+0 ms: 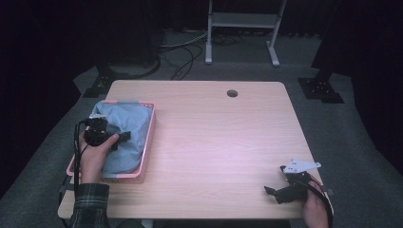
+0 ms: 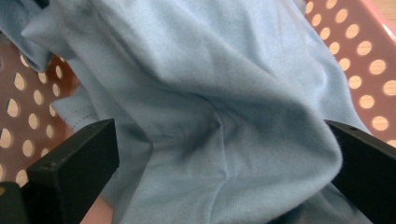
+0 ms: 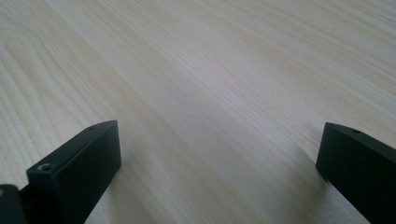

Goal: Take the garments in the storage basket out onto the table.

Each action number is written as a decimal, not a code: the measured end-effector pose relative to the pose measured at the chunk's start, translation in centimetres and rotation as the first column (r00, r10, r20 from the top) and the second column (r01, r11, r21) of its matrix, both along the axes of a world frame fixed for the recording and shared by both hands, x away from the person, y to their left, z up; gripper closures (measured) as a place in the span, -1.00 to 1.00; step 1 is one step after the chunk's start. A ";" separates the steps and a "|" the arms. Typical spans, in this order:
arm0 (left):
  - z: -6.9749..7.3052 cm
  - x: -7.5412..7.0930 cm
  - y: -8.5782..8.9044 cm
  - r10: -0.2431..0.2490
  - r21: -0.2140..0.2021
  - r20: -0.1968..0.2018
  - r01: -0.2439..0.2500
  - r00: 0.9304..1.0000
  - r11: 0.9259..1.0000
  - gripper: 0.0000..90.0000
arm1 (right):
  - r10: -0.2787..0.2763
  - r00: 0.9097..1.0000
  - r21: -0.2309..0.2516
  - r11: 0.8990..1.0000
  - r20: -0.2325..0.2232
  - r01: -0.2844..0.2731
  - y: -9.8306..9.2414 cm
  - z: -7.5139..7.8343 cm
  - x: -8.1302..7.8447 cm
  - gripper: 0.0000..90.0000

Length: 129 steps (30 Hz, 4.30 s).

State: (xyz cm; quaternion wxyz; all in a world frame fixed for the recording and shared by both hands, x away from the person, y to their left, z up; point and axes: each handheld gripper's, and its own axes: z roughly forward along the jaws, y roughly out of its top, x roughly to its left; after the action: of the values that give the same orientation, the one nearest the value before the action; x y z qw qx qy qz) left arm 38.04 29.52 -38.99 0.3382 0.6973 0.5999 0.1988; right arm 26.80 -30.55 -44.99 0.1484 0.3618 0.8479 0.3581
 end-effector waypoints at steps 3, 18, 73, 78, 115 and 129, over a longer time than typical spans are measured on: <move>-0.1 0.1 0.0 -0.004 0.001 -0.012 0.004 1.000 1.000 -1.00 | 0.000 1.000 0.000 1.000 0.000 0.000 0.0 0.0 0.0 -1.00; -0.9 1.2 0.2 -0.004 -0.022 -0.110 0.001 0.994 1.000 -1.00 | 0.000 1.000 0.000 1.000 0.000 0.000 0.0 0.0 0.0 -1.00; -1.8 2.3 -0.3 -0.025 0.003 -0.232 0.027 0.972 1.000 -0.42 | 0.000 1.000 -0.001 1.000 0.000 0.000 0.0 0.0 0.0 -1.00; -1.5 2.1 -0.2 -0.036 -0.036 -0.240 0.028 0.970 0.999 -0.04 | 0.000 1.000 0.000 1.000 0.000 0.000 0.0 0.0 0.0 -1.00; 1.3 0.4 1.1 -0.104 -0.268 -0.127 0.067 0.986 0.961 0.19 | 0.000 1.000 0.000 1.000 0.000 0.000 0.0 0.0 0.0 -1.00; 2.9 -0.4 1.7 -0.128 -0.343 -0.045 0.105 0.991 0.934 0.18 | 0.000 1.000 -0.001 1.000 0.000 0.000 0.0 0.0 0.0 -1.00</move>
State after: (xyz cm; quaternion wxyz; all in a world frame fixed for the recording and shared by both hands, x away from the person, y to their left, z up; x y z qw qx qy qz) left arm 37.63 31.24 -36.06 0.4444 0.6691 0.5936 0.0489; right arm 26.80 -30.55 -44.99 0.1485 0.3617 0.8480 0.3578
